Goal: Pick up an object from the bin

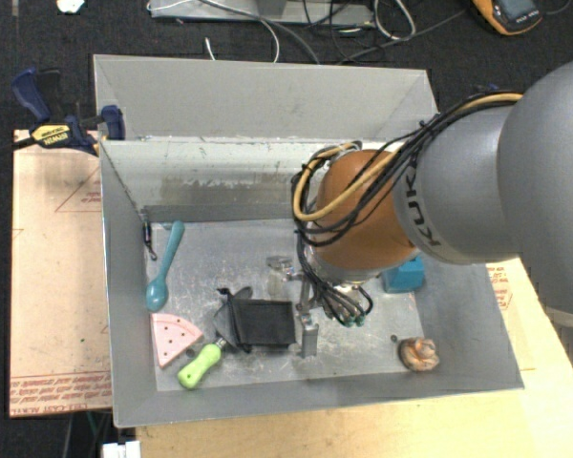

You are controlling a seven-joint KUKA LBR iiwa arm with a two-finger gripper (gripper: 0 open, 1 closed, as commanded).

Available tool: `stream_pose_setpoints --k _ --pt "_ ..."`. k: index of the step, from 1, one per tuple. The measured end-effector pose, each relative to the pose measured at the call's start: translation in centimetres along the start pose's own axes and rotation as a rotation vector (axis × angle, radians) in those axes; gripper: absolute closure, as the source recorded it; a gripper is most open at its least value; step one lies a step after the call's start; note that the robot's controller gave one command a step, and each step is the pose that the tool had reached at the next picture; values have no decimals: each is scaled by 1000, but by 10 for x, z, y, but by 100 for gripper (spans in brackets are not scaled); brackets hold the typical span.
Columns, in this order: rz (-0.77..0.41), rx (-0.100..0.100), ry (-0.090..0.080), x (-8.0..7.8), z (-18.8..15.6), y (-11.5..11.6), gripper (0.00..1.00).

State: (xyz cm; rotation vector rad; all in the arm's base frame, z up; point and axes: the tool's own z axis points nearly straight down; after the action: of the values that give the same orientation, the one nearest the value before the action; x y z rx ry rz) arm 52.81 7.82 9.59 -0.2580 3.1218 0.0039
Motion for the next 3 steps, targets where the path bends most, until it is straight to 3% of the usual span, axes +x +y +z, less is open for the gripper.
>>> stream_pose_setpoints --k 1,2,3 --pt "-98 -1 0 22 16 28 0" --pt "107 -1 -18 -19 25 28 100" --pt "107 -1 -18 -19 25 28 100"
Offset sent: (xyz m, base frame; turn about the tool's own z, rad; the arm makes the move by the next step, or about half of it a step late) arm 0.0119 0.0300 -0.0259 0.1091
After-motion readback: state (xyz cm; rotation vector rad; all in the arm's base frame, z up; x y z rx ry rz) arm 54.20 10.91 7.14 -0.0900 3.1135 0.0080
